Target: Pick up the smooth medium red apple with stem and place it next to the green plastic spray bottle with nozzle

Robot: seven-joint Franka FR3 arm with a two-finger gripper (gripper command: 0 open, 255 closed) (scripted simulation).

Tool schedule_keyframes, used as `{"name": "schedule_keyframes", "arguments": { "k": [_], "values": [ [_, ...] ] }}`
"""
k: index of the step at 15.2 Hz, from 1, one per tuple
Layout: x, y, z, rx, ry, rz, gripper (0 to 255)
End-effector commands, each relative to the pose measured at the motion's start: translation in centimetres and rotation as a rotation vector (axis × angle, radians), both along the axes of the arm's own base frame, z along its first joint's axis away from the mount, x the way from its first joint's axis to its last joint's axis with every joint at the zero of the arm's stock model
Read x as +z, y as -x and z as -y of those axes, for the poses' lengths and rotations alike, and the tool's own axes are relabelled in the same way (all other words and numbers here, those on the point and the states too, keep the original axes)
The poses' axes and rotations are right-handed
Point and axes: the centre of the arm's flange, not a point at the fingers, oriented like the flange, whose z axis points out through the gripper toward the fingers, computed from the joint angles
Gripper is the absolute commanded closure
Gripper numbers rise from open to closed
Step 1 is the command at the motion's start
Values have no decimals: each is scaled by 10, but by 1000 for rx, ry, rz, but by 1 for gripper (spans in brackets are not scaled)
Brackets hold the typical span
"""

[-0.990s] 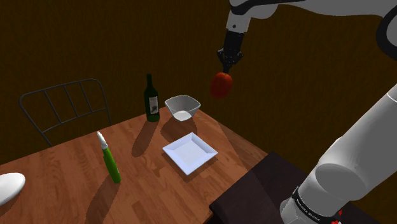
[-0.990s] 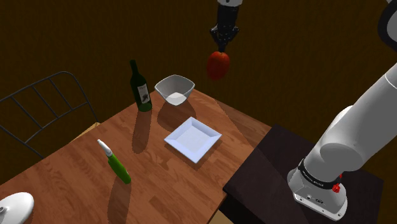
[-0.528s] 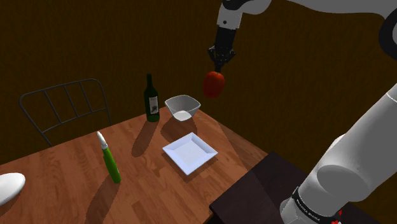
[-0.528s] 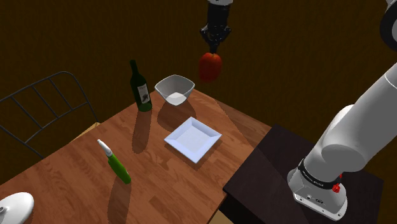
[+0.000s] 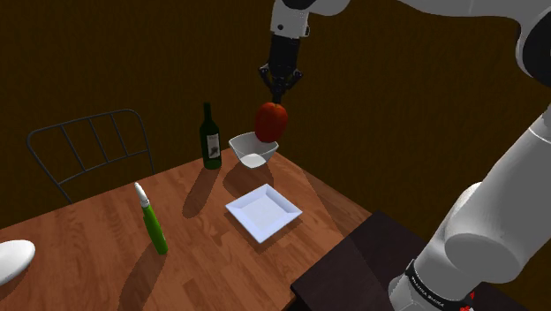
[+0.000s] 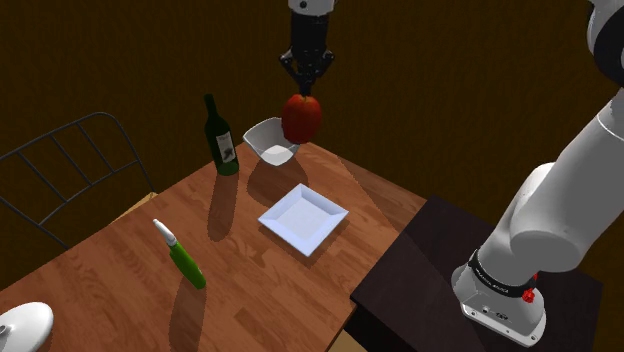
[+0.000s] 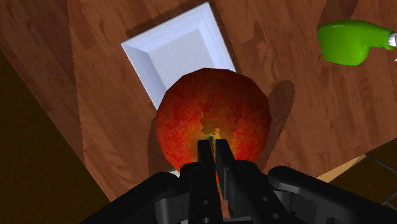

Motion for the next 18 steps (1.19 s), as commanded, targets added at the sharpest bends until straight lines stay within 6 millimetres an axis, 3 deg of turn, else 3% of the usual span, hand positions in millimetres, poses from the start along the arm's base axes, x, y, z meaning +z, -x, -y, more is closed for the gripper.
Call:
{"name": "schedule_keyframes", "arguments": {
  "k": [1,17,18],
  "values": [
    [-3,-1,-26,-2,0,0,255],
    [-3,-12,-237,-2,0,0,255],
    [-8,-12,-237,-2,0,0,255]
  ]
}}
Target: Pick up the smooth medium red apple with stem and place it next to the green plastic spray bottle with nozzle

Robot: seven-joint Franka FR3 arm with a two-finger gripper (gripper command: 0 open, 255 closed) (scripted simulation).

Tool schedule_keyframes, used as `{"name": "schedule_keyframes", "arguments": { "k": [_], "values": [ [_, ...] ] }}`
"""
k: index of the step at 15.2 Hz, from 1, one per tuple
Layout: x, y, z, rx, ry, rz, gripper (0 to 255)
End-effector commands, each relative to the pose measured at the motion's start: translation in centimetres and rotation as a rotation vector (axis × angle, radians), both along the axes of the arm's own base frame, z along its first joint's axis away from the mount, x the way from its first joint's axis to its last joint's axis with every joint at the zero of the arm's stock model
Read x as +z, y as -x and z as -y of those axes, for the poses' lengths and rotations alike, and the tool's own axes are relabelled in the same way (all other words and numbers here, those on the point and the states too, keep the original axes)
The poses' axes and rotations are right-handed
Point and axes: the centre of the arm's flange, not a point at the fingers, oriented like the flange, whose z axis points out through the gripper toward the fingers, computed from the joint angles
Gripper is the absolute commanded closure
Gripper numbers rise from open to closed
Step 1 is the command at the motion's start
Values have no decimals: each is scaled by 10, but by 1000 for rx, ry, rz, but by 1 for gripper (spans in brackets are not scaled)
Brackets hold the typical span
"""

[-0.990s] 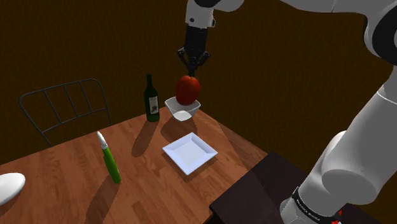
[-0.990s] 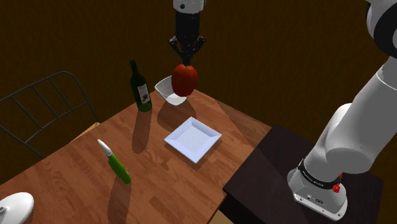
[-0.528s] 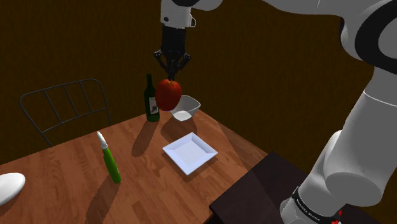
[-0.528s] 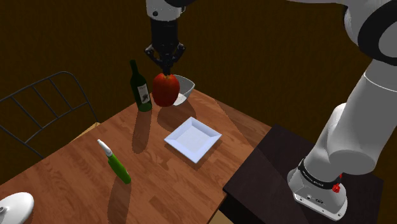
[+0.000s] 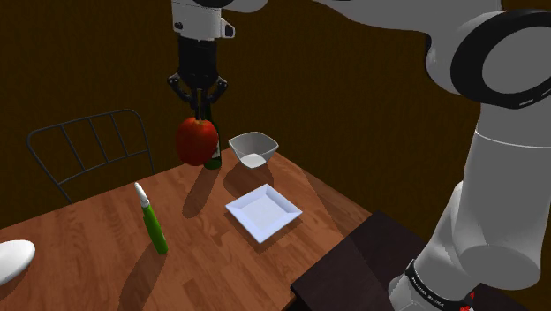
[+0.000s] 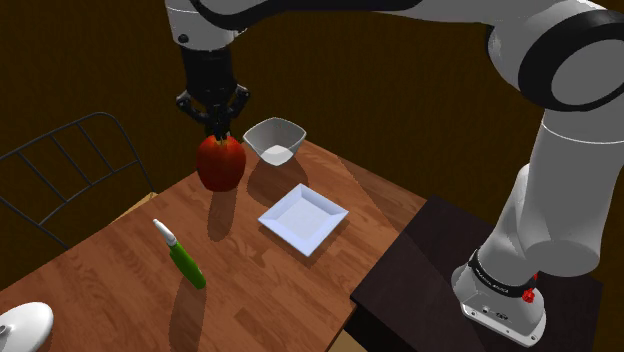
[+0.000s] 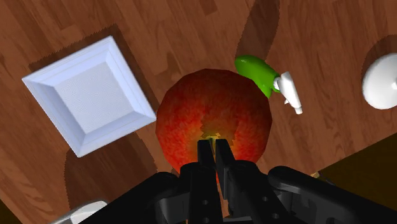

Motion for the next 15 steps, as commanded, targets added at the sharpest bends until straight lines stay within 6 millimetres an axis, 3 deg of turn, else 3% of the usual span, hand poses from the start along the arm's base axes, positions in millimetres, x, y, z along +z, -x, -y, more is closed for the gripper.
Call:
{"name": "schedule_keyframes", "arguments": {
  "k": [1,15],
  "values": [
    [-8,-2,-6,-2,0,0,255],
    [-82,-2,-6,-2,0,0,255]
  ]
}}
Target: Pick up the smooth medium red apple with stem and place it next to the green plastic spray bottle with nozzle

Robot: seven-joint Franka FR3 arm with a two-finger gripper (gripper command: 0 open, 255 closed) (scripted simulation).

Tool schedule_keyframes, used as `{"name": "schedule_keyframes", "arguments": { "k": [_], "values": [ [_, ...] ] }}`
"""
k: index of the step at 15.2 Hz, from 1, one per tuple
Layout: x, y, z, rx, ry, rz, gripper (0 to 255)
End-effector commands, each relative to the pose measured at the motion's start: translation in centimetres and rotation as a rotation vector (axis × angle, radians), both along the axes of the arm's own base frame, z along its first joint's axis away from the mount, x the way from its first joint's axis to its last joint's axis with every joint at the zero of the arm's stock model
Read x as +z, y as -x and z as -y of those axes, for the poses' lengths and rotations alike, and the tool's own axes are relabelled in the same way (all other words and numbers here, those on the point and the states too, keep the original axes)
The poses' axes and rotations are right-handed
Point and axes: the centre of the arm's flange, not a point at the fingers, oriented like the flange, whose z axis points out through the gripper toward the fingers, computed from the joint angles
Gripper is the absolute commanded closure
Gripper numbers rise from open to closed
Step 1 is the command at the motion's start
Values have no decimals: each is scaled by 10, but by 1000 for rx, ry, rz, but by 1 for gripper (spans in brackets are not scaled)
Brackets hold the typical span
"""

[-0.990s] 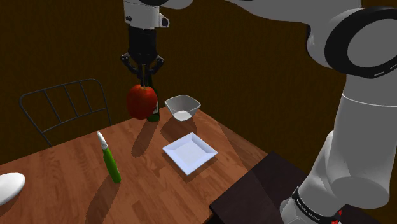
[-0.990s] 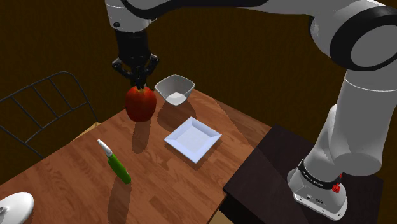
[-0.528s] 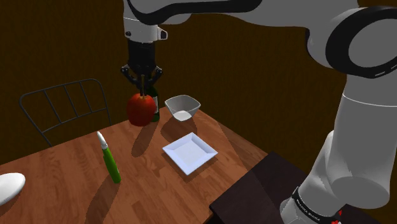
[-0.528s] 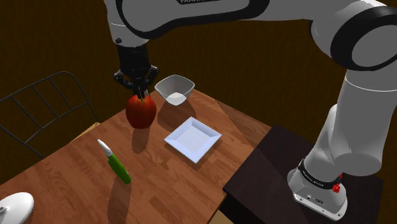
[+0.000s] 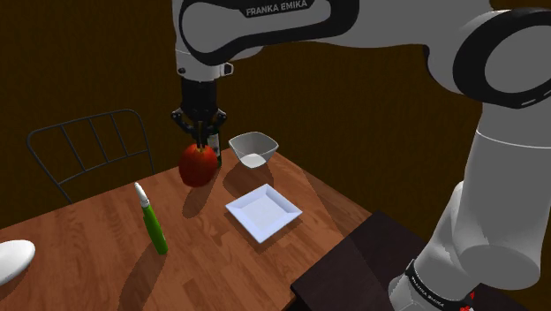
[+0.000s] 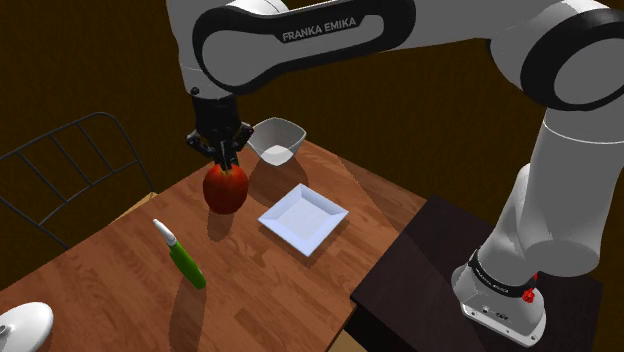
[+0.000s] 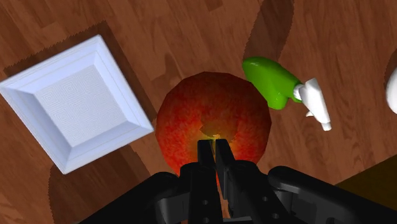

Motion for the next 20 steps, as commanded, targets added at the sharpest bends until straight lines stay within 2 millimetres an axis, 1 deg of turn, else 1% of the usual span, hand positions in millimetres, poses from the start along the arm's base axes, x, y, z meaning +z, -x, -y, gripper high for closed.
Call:
{"name": "schedule_keyframes", "arguments": {
  "k": [1,20],
  "values": [
    [-10,0,-1,0,0,1,255],
    [-110,0,-1,0,0,1,255]
  ]
}}
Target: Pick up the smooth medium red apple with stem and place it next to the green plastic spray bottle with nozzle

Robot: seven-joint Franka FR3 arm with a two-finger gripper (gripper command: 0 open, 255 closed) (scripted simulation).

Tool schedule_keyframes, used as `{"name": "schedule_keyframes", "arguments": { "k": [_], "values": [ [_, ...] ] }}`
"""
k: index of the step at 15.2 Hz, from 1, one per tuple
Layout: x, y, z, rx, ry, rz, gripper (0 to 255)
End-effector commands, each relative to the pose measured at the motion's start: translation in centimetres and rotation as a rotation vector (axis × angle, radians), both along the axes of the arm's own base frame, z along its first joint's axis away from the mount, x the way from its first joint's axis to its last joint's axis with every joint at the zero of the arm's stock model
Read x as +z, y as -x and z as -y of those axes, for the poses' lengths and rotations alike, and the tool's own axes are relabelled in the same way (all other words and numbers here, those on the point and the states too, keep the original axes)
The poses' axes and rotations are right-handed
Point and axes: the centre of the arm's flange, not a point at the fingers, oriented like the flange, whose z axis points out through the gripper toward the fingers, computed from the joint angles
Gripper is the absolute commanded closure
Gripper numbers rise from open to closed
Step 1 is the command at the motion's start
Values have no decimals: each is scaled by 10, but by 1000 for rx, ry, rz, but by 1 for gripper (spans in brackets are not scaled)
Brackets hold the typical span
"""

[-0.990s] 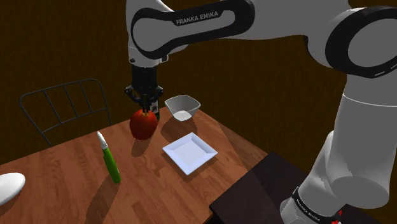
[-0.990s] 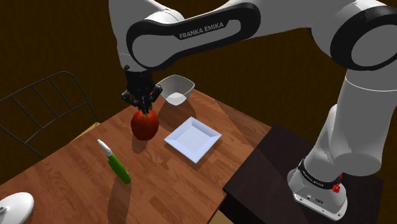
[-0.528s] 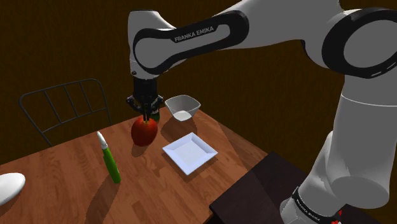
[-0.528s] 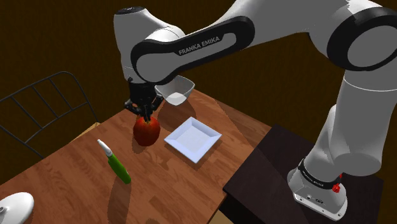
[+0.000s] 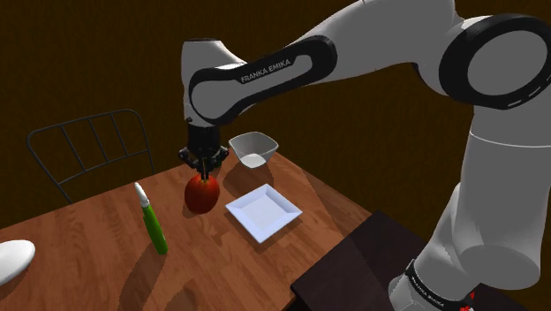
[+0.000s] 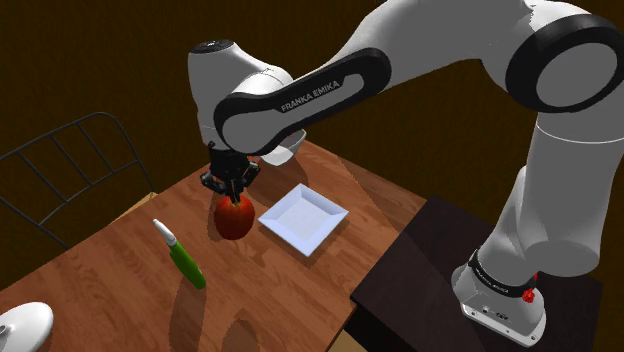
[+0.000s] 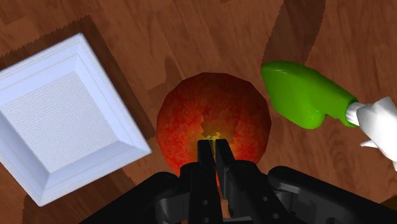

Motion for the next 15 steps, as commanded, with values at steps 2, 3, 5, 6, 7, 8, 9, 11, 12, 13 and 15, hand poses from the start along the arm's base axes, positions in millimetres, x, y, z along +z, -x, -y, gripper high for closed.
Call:
{"name": "schedule_keyframes", "arguments": {
  "k": [2,3,5,6,7,8,9,11,12,13,15],
  "values": [
    [-16,-1,0,0,0,1,255],
    [-21,-1,0,0,0,1,255],
    [-32,-1,0,0,0,1,255],
    [-37,-1,0,0,0,1,255],
    [-42,-1,0,0,0,1,255],
    [-48,-1,0,0,0,1,255],
    [-53,-1,0,0,0,1,255],
    [-63,-1,0,0,0,1,255],
    [-69,-1,0,0,0,1,255],
    [-74,-1,0,0,0,1,255],
    [-85,-1,0,0,0,1,255]
  ]
}}
